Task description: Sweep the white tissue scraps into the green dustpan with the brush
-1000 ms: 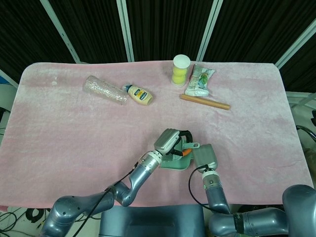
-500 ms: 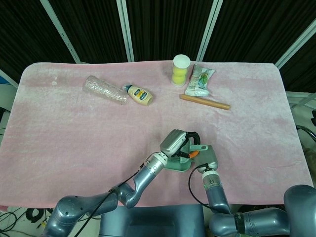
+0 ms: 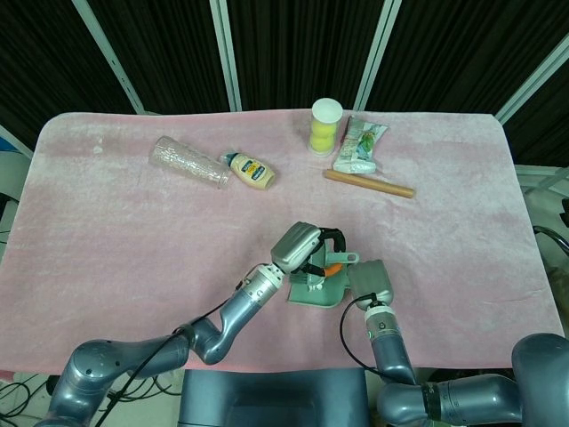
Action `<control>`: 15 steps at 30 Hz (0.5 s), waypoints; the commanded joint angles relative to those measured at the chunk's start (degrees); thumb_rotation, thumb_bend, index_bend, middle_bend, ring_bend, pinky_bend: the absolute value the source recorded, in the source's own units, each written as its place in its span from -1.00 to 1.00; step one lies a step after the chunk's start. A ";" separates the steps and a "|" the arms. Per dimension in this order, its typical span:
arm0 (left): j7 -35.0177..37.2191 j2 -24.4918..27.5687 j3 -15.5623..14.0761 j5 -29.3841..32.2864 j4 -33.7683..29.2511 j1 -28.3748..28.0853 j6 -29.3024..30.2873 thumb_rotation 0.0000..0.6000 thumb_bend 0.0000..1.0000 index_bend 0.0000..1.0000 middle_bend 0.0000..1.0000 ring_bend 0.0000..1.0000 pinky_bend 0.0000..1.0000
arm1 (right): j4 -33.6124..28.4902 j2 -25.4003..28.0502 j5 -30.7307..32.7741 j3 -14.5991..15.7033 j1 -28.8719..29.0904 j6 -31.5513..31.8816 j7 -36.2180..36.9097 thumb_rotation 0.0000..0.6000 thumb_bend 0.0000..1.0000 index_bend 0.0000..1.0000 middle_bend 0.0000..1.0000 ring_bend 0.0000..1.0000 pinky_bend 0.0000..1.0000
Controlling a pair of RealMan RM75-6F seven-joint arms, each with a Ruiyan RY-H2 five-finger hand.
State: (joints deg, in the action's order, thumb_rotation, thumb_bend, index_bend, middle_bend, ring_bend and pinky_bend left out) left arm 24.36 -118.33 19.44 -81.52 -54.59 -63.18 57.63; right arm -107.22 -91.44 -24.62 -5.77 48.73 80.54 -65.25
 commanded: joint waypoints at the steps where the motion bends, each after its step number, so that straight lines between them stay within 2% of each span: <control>1: -0.82 1.86 -0.34 0.09 -1.49 1.07 0.39 1.00 -0.21 0.26 0.31 0.82 1.00 | -0.11 0.03 -0.09 -0.06 -0.01 0.10 0.02 1.00 0.02 0.24 0.14 0.40 0.61; 7: -3.53 6.44 -1.28 0.09 -5.09 2.94 0.82 1.00 -0.21 0.27 0.31 0.82 1.00 | -1.06 0.29 -0.38 -0.21 -0.13 0.63 0.09 1.00 0.01 0.24 0.14 0.40 0.61; 15: -8.36 14.83 -4.36 -0.30 -10.96 7.24 1.79 1.00 -0.21 0.27 0.31 0.82 1.00 | -2.97 1.13 -0.94 0.02 -0.55 1.59 0.20 1.00 0.02 0.24 0.14 0.40 0.61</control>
State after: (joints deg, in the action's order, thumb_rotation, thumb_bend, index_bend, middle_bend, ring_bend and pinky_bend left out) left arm 17.70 -105.94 16.29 -81.67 -63.58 -57.40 59.19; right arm -110.02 -90.42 -25.52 -5.79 48.26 82.03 -65.11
